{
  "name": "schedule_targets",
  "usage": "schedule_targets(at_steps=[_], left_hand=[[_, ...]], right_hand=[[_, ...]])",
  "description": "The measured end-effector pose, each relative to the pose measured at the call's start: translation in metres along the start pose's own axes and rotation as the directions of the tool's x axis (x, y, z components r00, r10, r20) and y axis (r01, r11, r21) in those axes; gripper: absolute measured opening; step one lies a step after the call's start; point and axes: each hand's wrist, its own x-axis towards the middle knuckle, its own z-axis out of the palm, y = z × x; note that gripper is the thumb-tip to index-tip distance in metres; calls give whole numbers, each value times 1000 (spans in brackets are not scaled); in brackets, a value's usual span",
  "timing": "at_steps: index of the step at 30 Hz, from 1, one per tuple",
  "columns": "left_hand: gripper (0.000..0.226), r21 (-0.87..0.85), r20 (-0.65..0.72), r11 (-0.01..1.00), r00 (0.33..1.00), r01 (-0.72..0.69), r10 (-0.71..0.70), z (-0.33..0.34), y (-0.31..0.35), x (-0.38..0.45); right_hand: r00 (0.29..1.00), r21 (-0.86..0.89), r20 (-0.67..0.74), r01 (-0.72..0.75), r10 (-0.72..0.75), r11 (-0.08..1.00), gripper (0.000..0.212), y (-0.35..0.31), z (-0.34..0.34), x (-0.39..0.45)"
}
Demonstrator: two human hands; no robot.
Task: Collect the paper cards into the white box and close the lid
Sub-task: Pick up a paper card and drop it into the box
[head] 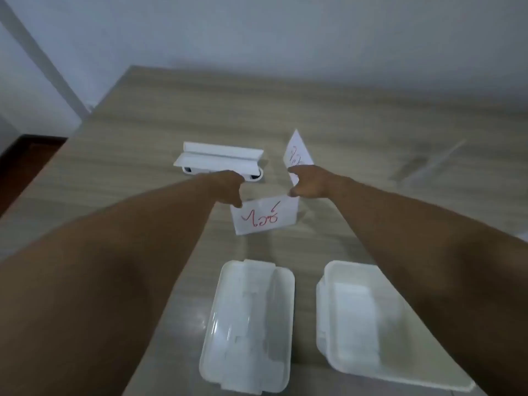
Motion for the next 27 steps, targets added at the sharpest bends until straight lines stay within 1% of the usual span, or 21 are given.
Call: schedule_targets(at_steps=[1, 2, 3, 5, 6, 7, 9, 13, 15, 17, 21, 23, 25, 27], left_hand=[[78, -5, 33, 1000, 999, -11, 11, 10, -2, 4], [74, -59, 23, 997, 999, -40, 41, 19, -5, 7], [65, -82, 12, 996, 999, -48, 49, 32, -6, 9], [37, -120, -23, 989, 996, -89, 87, 51, -4, 8], [26, -146, -38, 985, 995, -97, 92, 58, -2, 8], [21, -174, -64, 979, 993, -106, 96, 64, -1, 7], [19, -199, -97, 975, 992, -96, 78, 69, 3, 1], [21, -257, -194, 960, 979, -109, 59, 53, 14, -17], [21, -302, -235, 947, 971, -113, 40, 38, 21, -26], [17, -323, -285, 939, 958, -116, 20, 24, 37, -43], [22, -358, -435, 914, 900, -193, 19, 0, 91, -90], [20, -393, -496, 890, 868, -233, 9, -6, 122, -115], [17, -438, -516, 861, 856, -259, -5, -11, 154, -139], [18, -451, -511, 846, 860, -284, 16, -7, 189, -164]], right_hand=[[999, -20, 35, -1, 1, 1000, 75, -2, 13, 4], [999, 4, 42, 21, -21, 1000, 72, 0, 25, 9], [999, 3, 52, 12, -13, 1000, 67, 2, 41, 12], [1000, 44, 18, 18, -19, 999, 53, 6, 64, 15], [1000, 49, -11, 24, -24, 999, 45, 8, 71, 16], [998, 43, -48, 43, -41, 998, 37, 11, 75, 17], [991, 4, -116, 71, -70, 997, 28, 15, 77, 14], [965, -4, -239, 110, -108, 994, 26, 20, 63, -7], [953, 22, -282, 120, -109, 992, 27, 20, 50, -18], [945, 56, -313, 121, -98, 991, 27, 24, 33, -41], [916, 135, -394, 138, -74, 981, 24, 45, -1, -109], [903, 174, -425, 143, -57, 974, 22, 60, -13, -151], [891, 213, -453, 142, -31, 967, 21, 75, -22, -190], [888, 221, -459, 136, -20, 966, 22, 94, -23, -231]])
